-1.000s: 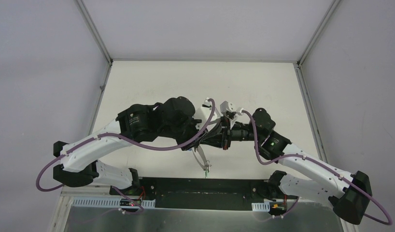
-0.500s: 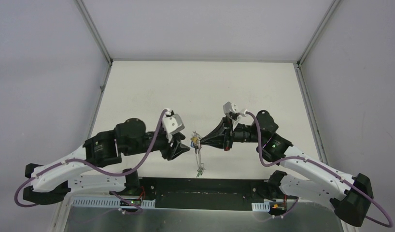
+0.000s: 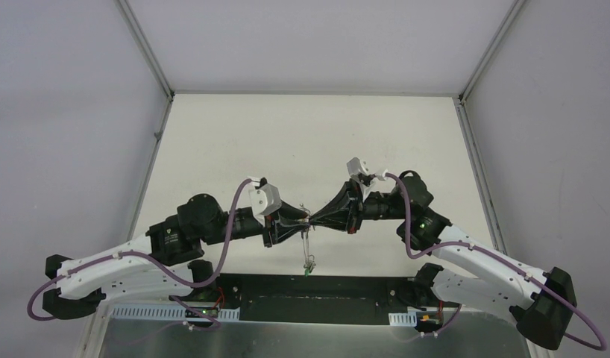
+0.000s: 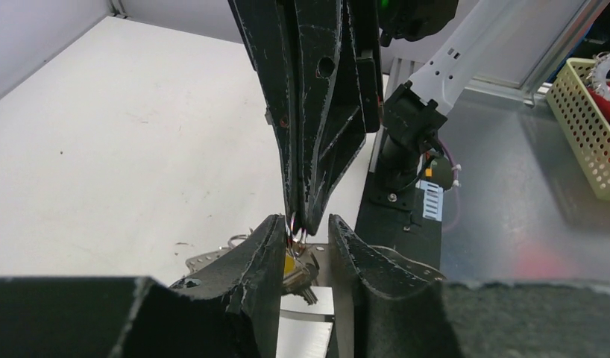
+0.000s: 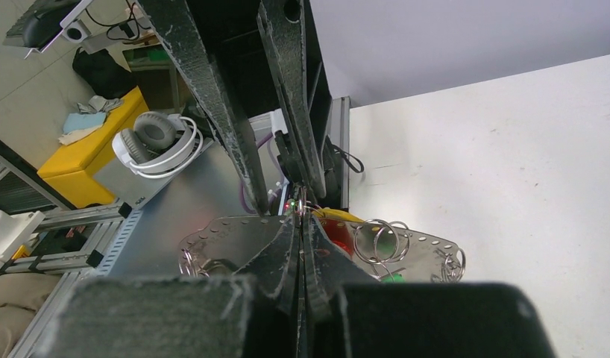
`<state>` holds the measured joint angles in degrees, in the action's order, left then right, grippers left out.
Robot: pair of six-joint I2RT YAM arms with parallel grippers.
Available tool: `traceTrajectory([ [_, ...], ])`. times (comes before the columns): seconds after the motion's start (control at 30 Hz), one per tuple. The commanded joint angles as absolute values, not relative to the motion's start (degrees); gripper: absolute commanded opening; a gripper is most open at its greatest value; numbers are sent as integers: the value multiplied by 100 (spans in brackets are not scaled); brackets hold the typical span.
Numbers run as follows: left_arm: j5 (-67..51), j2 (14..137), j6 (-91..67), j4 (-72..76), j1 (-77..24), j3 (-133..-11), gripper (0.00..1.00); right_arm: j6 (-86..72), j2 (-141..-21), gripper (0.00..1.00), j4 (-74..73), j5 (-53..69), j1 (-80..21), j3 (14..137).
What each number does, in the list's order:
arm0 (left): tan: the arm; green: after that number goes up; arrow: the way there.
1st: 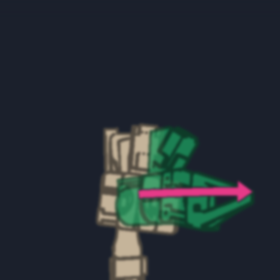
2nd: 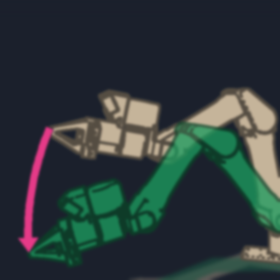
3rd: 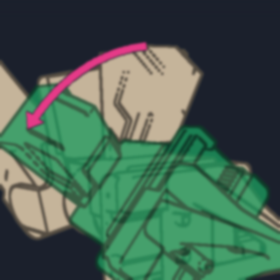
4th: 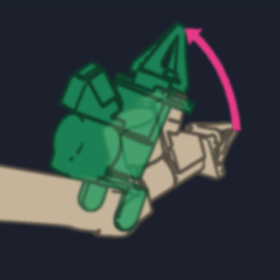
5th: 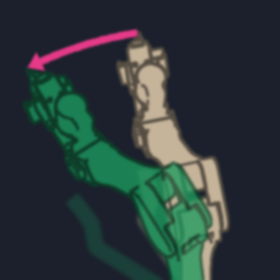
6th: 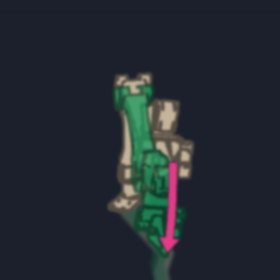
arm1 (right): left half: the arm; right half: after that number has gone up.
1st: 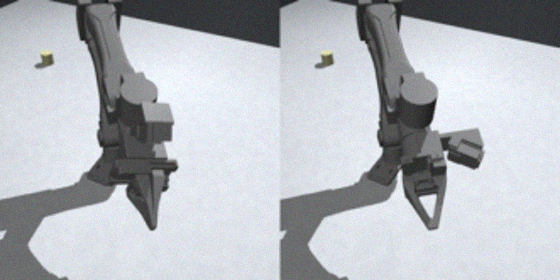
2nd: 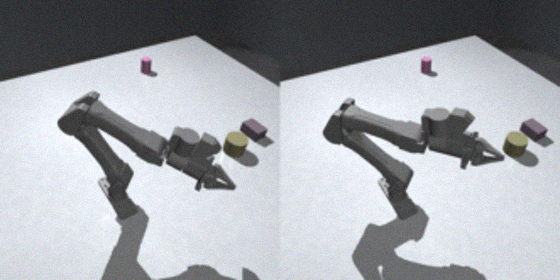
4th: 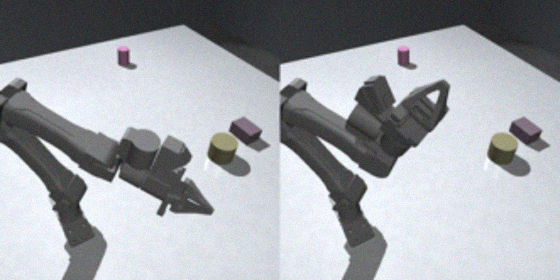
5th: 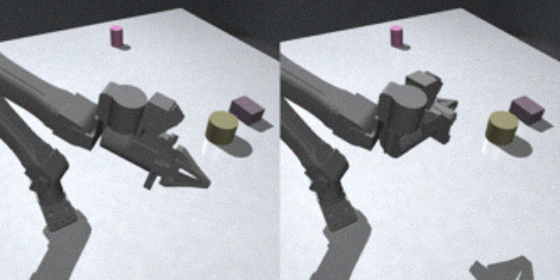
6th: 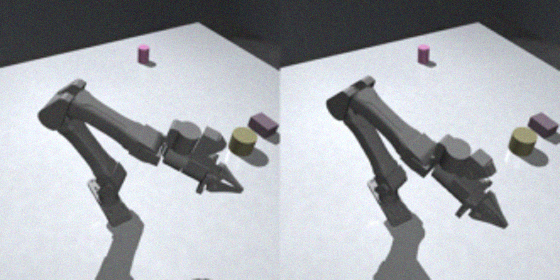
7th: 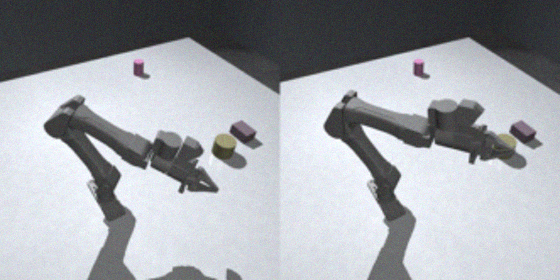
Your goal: Put the keys on the keyring
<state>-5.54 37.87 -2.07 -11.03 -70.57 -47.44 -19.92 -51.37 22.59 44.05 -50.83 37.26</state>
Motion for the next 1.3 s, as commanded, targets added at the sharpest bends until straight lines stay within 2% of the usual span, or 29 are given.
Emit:
traceTrajectory([
  [0.0,-697,3985,-132,-482,-7110,-4782,26,-2113,-5082,0,2851,4578,-5111,3750],
  [0.17,-612,4038,-95,-560,-7113,-4798,20,-2114,-5072,0,2856,4577,-5106,3746],
  [0.3,-476,3921,-120,-747,-7111,-4831,31,-2114,-5061,0,2856,4563,-5113,3749],
  [0.4,-422,3814,-127,-947,-7110,-4872,32,-2116,-5055,0,2856,4555,-5109,3756],
  [0.63,-484,3695,-267,-1125,-7117,-4808,24,-2127,-5071,0,2865,4573,-5108,3784],
  [1.0,-494,3885,-255,-1144,-7111,-4807,22,-2131,-5045,0,2865,4562,-5111,3779],
  [1.07,-493,3885,-248,-1148,-7115,-4814,19,-2135,-5047,0,2865,4568,-5106,3783],
  [1.17,-495,3907,-230,-1185,-7115,-4832,8,-2136,-5048,0,2865,4566,-5103,3785],
  [1.27,-467,3965,-218,-1324,-7110,-4880,11,-2128,-5045,0,2865,4569,-5107,3811],
])
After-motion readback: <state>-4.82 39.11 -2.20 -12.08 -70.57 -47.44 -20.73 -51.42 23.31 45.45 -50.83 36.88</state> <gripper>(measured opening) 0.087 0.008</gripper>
